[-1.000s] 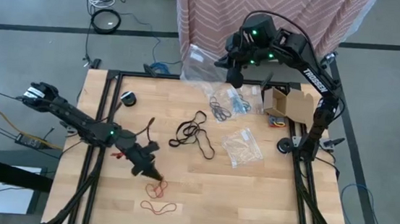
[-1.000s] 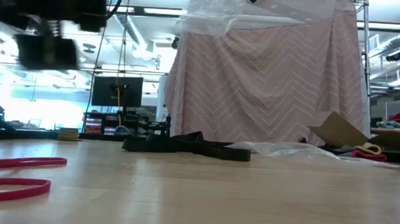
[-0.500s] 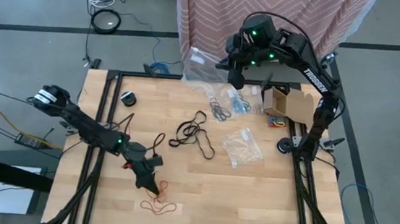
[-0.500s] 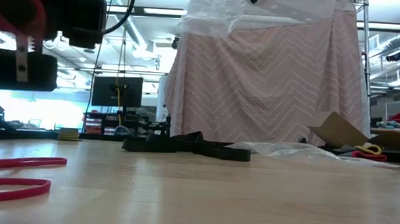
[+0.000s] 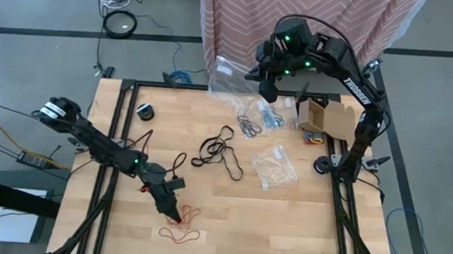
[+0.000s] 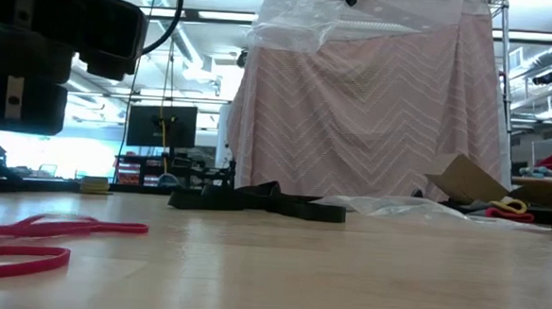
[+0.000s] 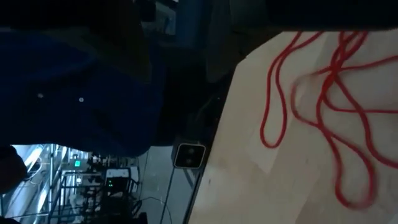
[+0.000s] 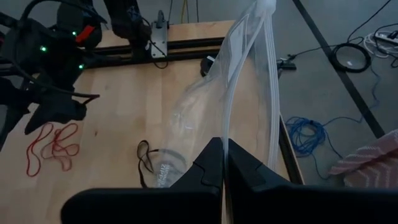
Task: Sort rubber bands
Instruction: Open the left transparent zip bag
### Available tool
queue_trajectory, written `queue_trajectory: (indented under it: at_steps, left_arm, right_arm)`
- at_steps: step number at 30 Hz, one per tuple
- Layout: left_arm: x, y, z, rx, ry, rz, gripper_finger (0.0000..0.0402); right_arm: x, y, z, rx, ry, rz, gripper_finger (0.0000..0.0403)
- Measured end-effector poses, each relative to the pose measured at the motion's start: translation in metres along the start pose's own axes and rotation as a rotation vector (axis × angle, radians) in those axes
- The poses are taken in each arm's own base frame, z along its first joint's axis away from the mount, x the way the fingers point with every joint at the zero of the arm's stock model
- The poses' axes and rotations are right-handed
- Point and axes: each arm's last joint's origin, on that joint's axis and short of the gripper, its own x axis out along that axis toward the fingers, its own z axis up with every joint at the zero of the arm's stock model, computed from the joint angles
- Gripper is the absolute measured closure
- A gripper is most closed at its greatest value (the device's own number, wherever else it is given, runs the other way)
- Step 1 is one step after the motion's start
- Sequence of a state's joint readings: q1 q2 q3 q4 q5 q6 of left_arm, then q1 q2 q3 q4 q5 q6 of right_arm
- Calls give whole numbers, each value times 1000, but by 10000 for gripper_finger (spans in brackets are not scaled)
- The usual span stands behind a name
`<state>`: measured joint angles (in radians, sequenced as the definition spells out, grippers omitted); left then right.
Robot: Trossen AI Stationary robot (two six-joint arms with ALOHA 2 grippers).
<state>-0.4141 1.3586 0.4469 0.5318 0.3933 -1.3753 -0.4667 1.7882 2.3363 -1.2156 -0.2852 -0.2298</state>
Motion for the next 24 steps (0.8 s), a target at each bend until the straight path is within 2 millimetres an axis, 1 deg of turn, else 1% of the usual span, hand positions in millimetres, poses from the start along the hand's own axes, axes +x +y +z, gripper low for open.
queue_trajectory:
  at_steps: [3, 5, 7, 9, 10, 11, 15, 18, 20, 24]
  left_arm:
    - [0, -1, 0, -10, -1, -9, 239]
    - [-1, -1, 2, -3, -52, -3, 260]
    - [-3, -4, 3, 33, -123, -5, 303]
    - [-7, -8, 6, 82, -196, -10, 361]
    - [-9, -9, 9, 105, -232, -10, 380]
    - [-13, -11, 12, 121, -278, -11, 389]
    - [-29, -19, 26, 208, -454, -10, 397]
    - [-46, -24, 38, 273, -605, 15, 398]
    - [-60, -26, 46, 310, -697, 56, 399]
    - [-92, -25, 60, 410, -882, 203, 399]
  right_arm:
    - [0, 1, 0, 2, 0, 30, 403]
    - [0, 2, -1, 4, -1, 52, 403]
    - [0, 3, -1, 3, 2, 67, 403]
    - [1, 5, -1, 1, 5, 77, 403]
    - [1, 6, -1, -1, 5, 80, 403]
    - [1, 6, -1, -7, 3, 85, 403]
    - [1, 7, -1, -11, 3, 99, 403]
    - [1, 7, -1, -16, 2, 100, 403]
    - [1, 7, -1, -17, 2, 109, 403]
    - [1, 8, -2, -13, 13, 121, 403]
